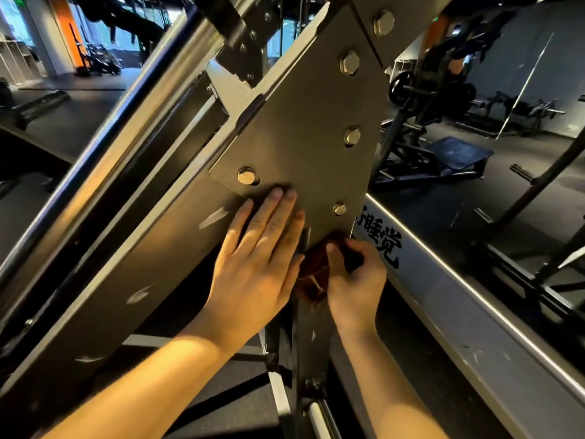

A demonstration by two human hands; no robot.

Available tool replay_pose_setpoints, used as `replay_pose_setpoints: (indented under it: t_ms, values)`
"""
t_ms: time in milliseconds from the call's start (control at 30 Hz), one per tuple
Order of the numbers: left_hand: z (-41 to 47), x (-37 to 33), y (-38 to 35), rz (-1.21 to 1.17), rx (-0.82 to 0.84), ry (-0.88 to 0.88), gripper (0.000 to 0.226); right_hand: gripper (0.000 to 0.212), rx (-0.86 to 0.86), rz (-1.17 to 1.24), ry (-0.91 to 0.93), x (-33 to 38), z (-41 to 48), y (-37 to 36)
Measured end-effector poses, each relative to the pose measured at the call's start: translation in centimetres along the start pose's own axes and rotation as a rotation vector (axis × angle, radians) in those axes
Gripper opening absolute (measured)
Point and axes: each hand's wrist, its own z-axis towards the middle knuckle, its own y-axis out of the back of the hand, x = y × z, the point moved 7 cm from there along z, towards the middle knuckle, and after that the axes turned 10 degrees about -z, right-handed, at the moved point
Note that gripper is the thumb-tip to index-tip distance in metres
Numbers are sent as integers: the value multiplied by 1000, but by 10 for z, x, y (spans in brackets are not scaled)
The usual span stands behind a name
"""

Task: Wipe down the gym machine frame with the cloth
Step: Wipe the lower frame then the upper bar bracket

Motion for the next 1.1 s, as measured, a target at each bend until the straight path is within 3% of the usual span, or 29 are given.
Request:
replay_pose_setpoints:
  t_ms: [200,367,467,667,833,933,1000,1100]
  values:
    - [-34,-8,-24,-211,9,159,37,21,113,-102,-158,-62,-48,-5]
    - [-39,2,-49,-344,55,394,36,15,42,-64,81,0,-2,-1]
    - [-37,4,-59,-423,98,512,36,15,35,-29,105,-11,-6,-7]
    - [-55,6,-73,-546,242,638,48,19,193,-145,-320,-116,-81,-8]
    - [-61,12,-76,-655,208,717,39,16,91,-58,-7,-39,-24,-3]
    - [-57,13,-78,-722,149,733,31,18,50,-43,87,-36,-14,-4]
    - [-59,15,-83,-769,117,768,28,14,59,-62,30,-63,-37,-8]
    - [-71,20,-95,-824,95,875,24,12,146,-138,-221,-128,-89,-17]
